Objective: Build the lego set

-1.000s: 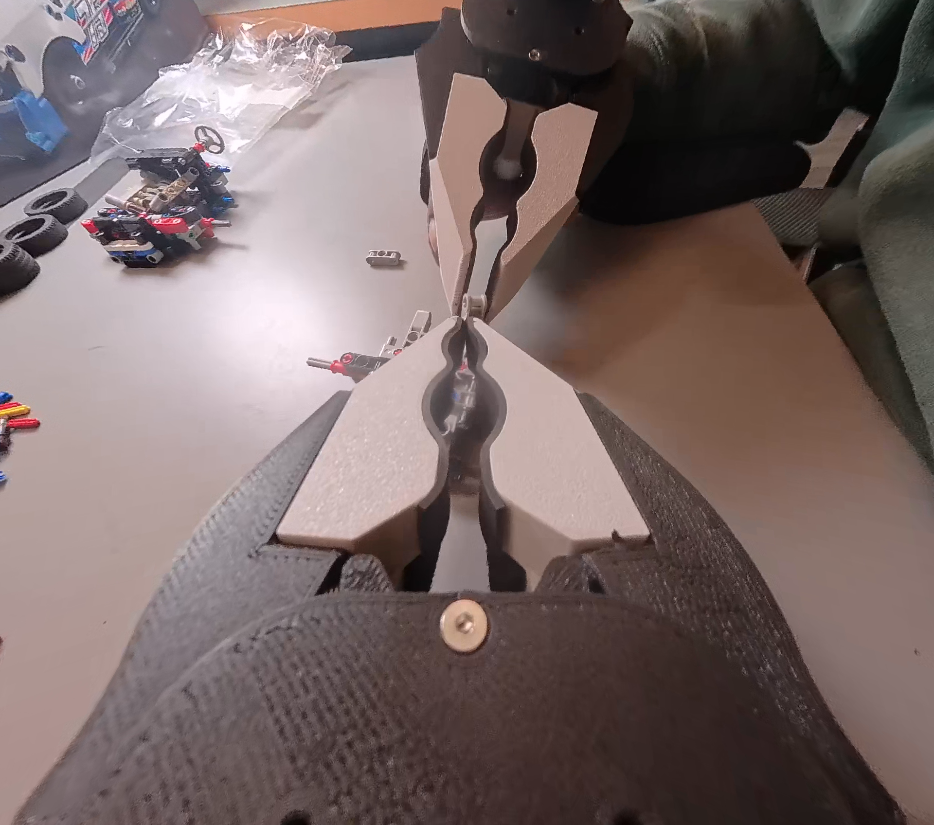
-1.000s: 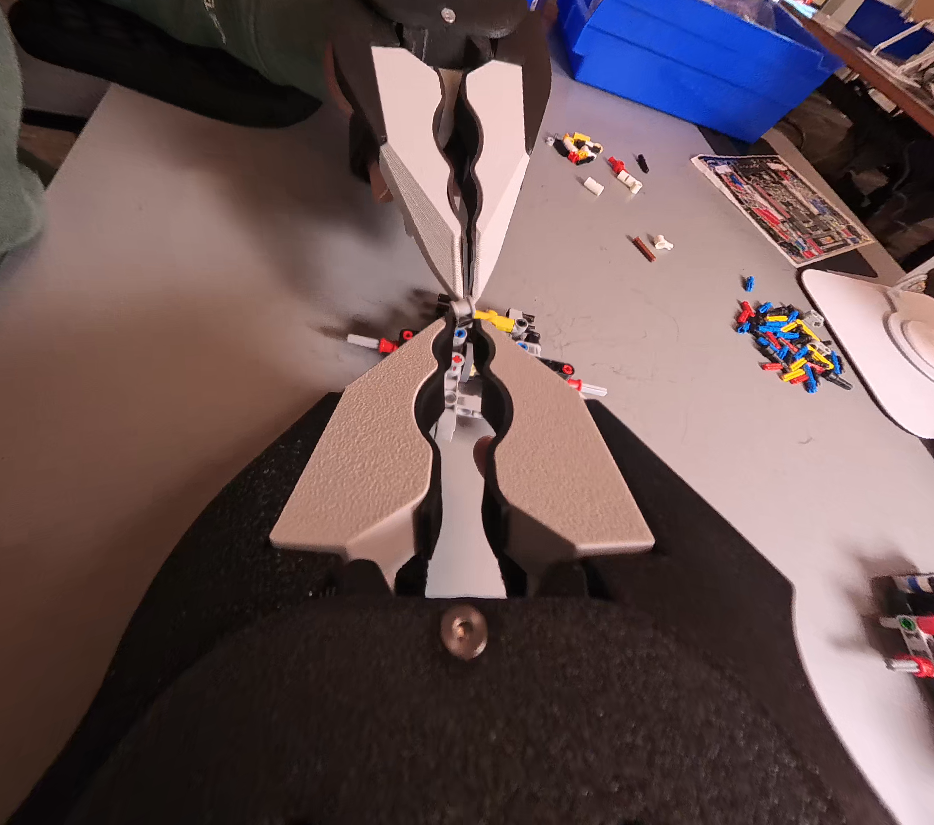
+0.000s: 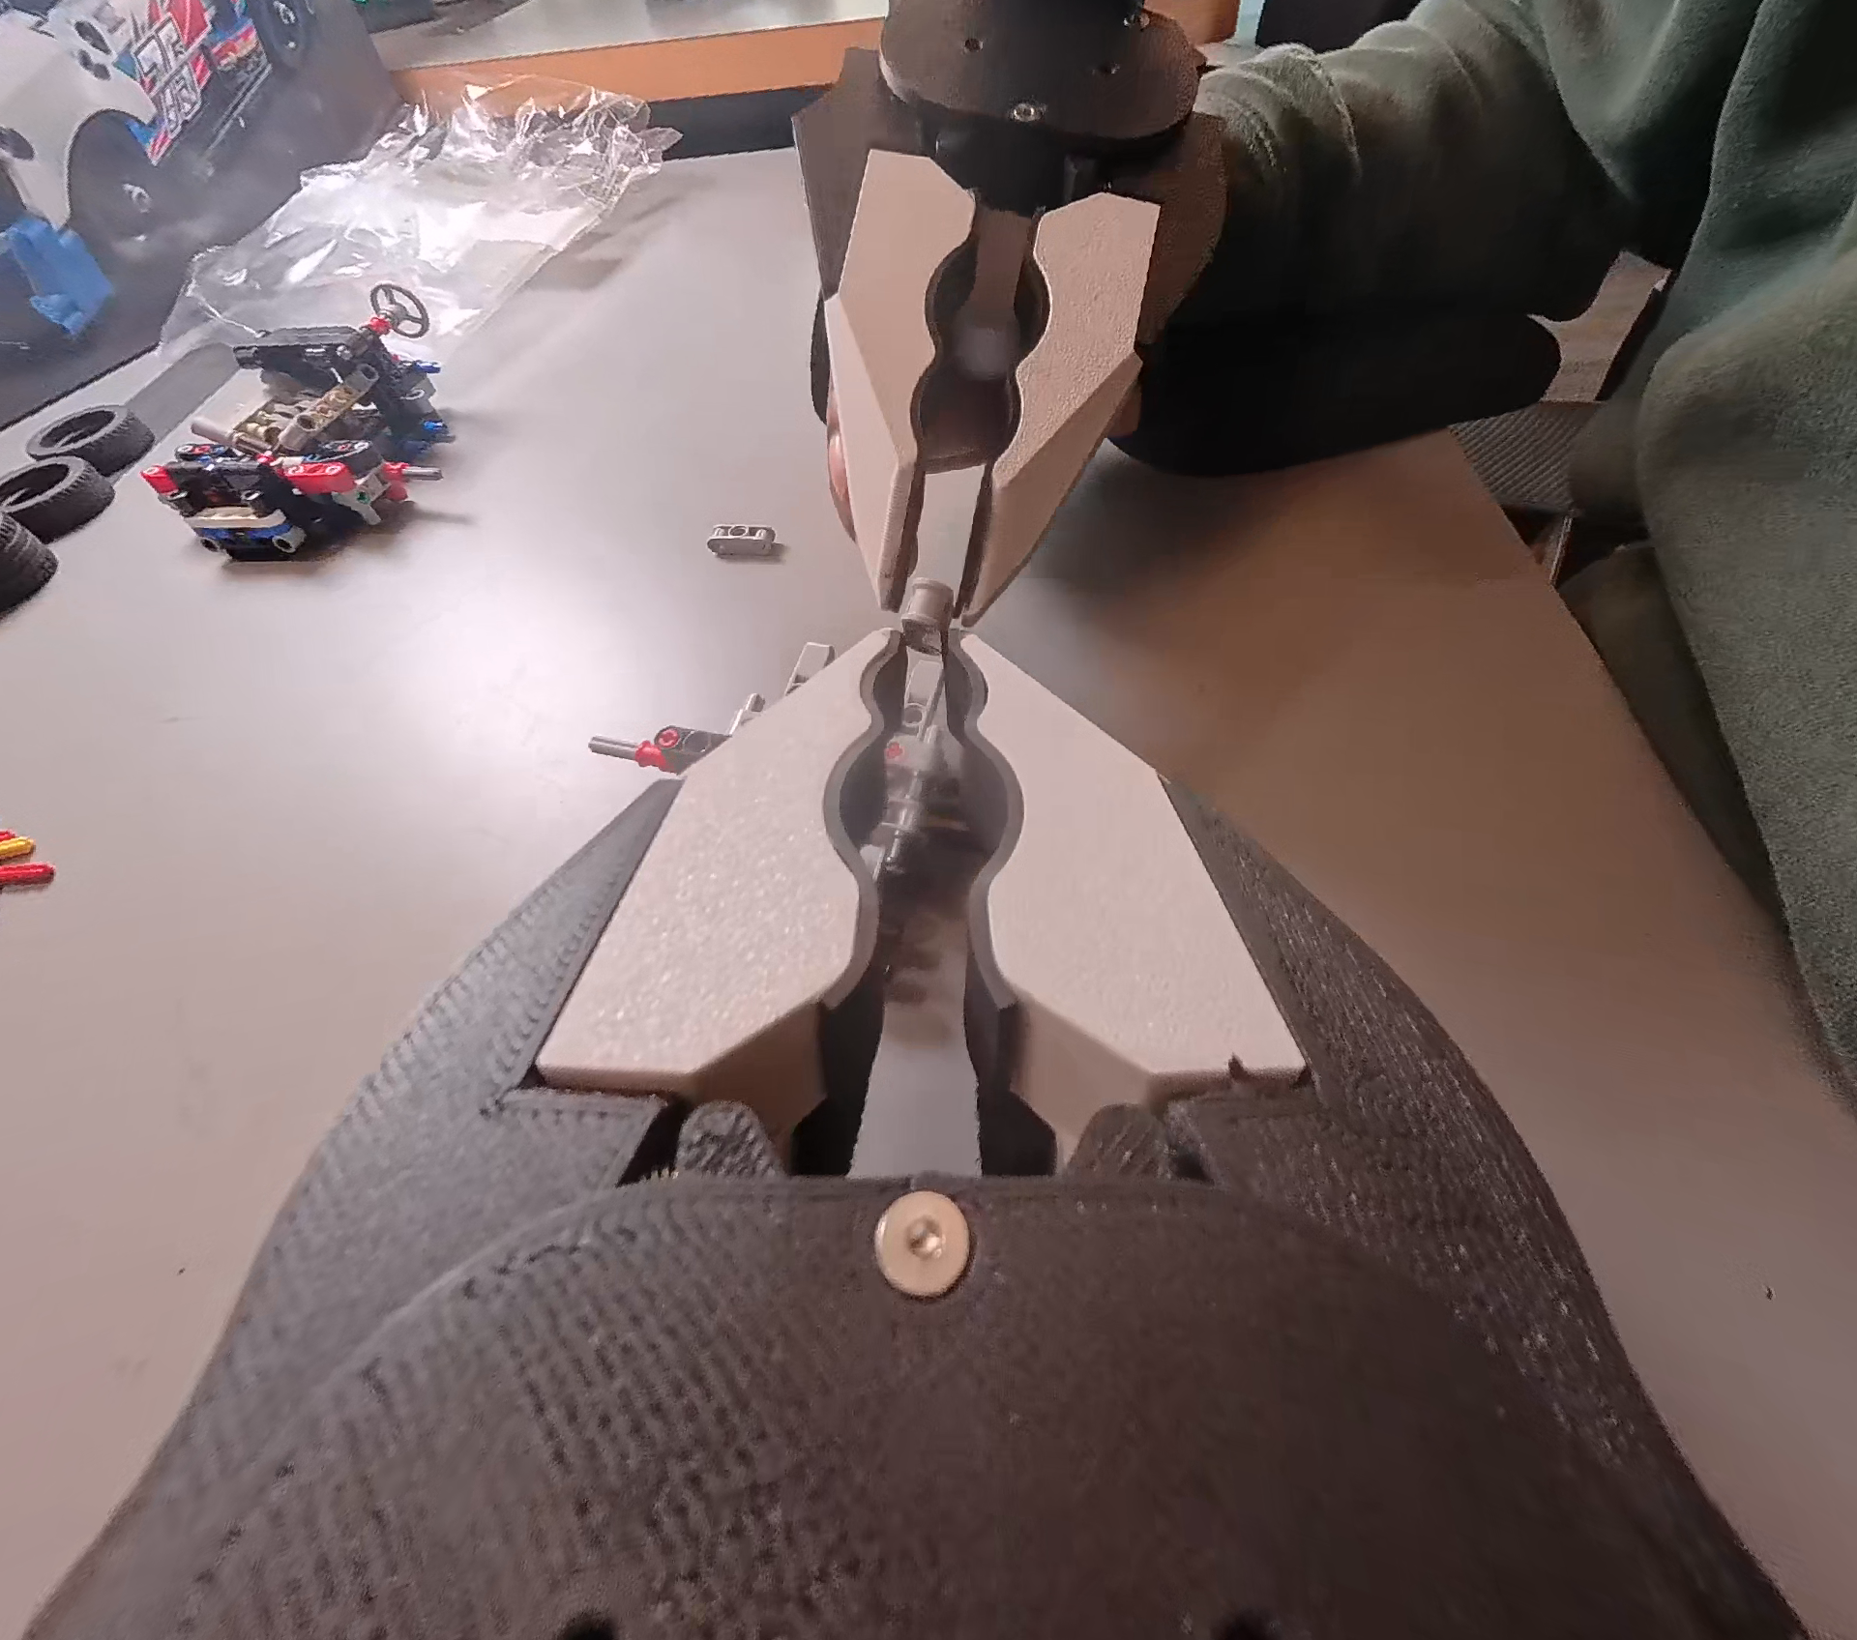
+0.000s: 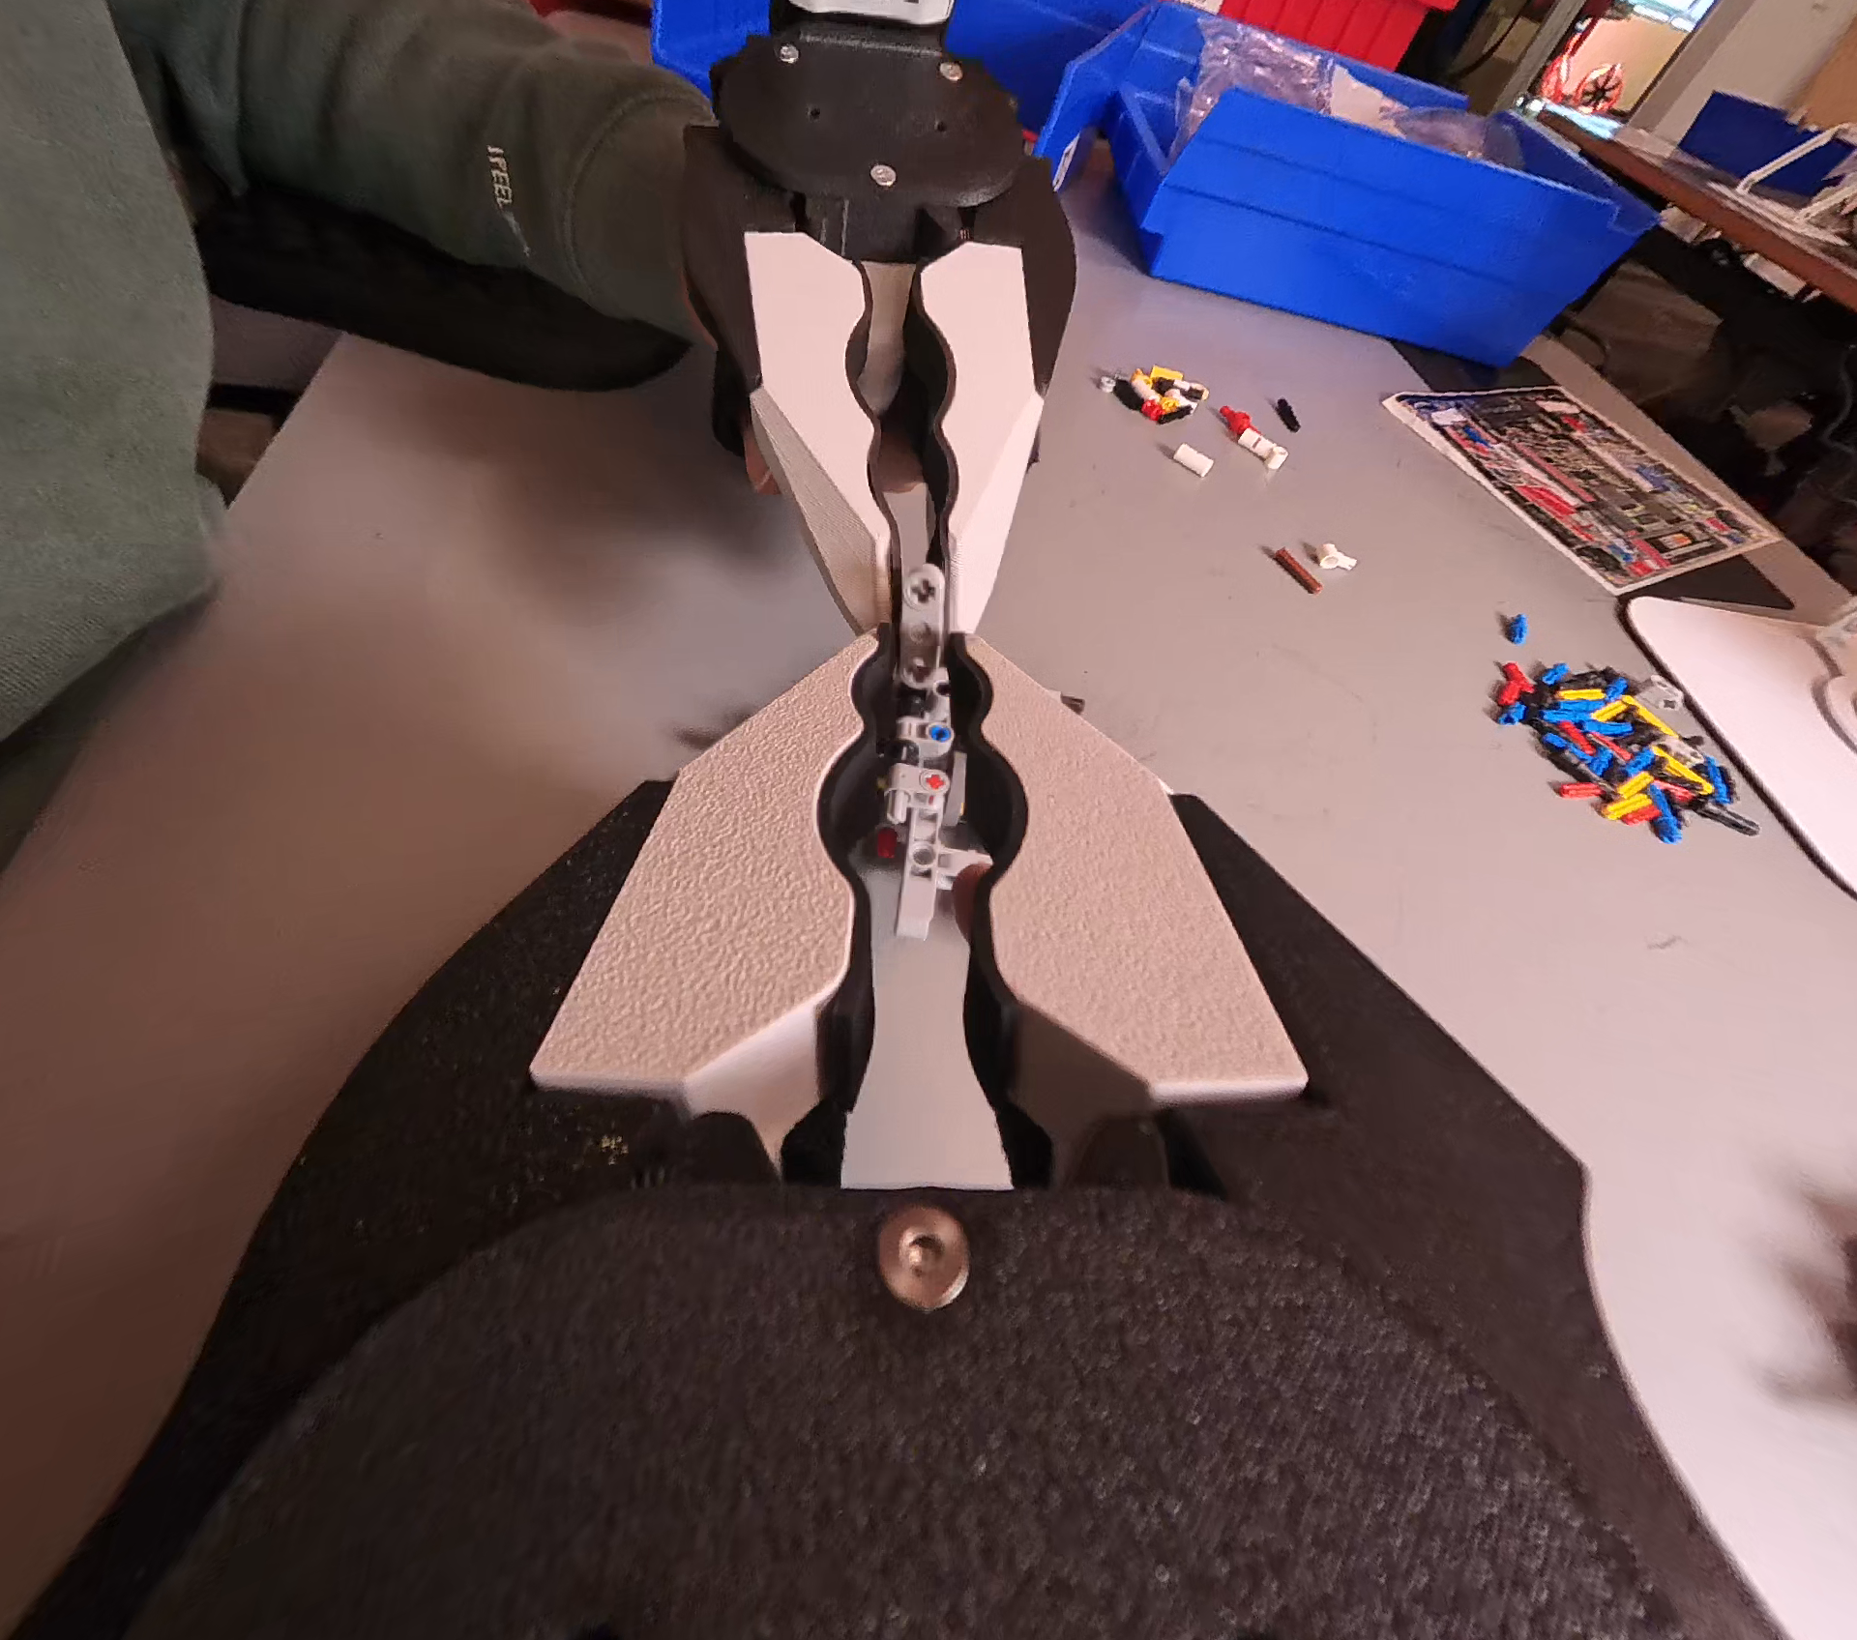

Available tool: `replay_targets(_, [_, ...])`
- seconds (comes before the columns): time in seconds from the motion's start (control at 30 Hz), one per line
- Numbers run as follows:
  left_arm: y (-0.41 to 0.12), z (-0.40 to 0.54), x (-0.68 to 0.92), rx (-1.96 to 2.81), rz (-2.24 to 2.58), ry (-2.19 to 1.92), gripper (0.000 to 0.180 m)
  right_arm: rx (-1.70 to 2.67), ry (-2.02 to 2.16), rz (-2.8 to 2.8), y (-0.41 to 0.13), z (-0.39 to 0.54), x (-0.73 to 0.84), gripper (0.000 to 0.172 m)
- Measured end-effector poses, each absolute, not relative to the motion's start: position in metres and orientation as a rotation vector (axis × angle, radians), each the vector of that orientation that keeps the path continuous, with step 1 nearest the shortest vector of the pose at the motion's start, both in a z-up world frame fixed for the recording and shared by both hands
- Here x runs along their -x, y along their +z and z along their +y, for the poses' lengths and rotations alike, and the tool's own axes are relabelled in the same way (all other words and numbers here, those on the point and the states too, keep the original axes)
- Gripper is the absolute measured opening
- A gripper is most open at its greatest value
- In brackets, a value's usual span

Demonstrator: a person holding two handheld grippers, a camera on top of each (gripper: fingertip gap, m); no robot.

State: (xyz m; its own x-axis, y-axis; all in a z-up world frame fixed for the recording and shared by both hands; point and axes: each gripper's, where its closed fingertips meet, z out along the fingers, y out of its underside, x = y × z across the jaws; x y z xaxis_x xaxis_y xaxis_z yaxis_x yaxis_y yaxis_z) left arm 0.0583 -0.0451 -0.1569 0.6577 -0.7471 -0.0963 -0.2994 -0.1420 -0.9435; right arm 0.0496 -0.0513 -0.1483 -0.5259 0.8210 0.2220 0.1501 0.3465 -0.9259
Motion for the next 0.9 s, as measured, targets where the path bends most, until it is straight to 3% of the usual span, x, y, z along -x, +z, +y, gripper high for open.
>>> replay_targets(0.43, [-0.158,-0.044,-0.054,1.727,0.842,-0.447,0.007,0.874,1.224,-1.918,-0.147,-0.049,-0.053,0.006])
replay_targets(0.73, [-0.192,-0.033,-0.014,2.037,0.797,-0.545,0.071,1.088,1.003,-1.911,-0.169,0.018,-0.060,0.006])
replay_targets(0.9, [-0.205,-0.033,-0.021,2.104,0.989,-0.530,0.082,1.111,0.926,-1.977,-0.185,0.019,-0.061,0.006])
